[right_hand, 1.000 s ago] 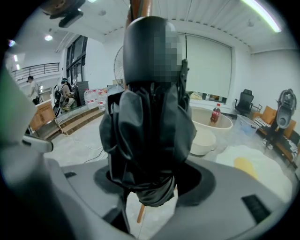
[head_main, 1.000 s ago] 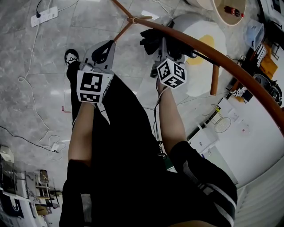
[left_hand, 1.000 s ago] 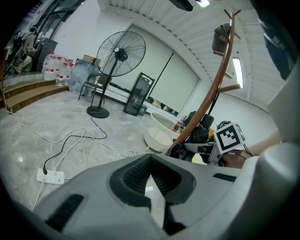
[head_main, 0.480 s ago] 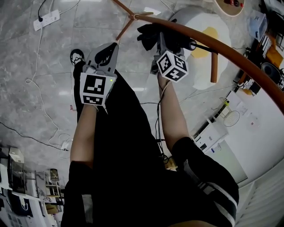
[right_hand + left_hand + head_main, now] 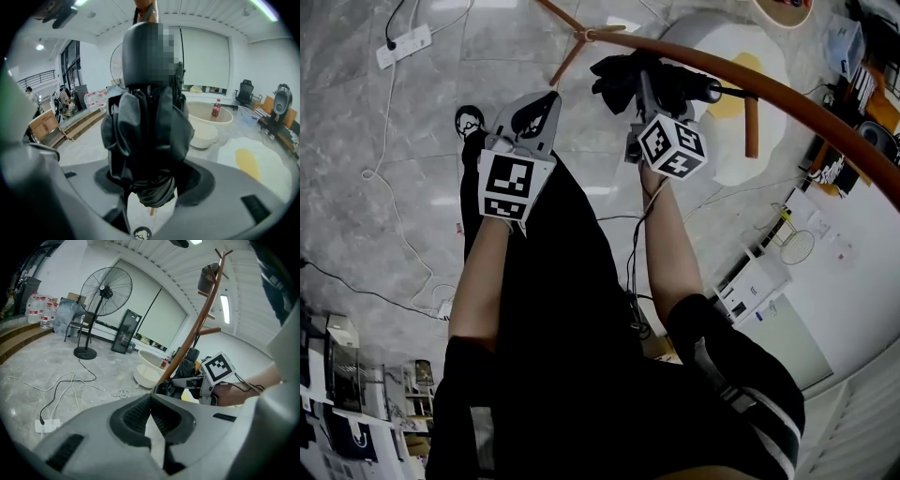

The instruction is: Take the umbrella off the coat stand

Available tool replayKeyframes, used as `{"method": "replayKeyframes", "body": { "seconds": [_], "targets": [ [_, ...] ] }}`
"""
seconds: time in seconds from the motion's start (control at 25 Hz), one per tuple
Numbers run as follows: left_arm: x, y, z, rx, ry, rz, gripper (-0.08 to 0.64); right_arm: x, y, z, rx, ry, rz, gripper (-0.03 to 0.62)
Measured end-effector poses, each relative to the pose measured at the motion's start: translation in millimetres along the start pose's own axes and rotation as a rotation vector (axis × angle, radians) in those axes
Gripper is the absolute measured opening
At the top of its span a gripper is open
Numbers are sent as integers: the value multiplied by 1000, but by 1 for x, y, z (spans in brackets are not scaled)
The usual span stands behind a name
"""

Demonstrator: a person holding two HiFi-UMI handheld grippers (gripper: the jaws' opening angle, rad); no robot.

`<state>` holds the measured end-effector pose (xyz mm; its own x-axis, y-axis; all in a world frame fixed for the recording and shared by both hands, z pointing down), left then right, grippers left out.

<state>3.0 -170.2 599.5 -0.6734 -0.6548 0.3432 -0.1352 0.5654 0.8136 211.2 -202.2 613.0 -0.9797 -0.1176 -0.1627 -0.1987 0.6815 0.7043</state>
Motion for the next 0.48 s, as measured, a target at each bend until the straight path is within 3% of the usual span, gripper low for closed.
{"method": "replayKeyframes", "body": {
  "seconds": [0.48],
  "targets": [
    [-13, -4, 11, -12, 40, -18, -2, 3, -4, 32, -33, 50, 6, 249]
  ]
}}
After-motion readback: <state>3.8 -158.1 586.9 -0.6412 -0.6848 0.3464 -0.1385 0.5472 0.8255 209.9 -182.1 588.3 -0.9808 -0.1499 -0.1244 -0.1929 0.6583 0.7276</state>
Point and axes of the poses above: the fingertips, and each gripper's own axes: z backward along the fingers, x to its left, y out of its underside, the point moved 2 cm from there along z, backward along the fingers, and after that the axes turned 8 degrees about -z, right-handed, at the moved point
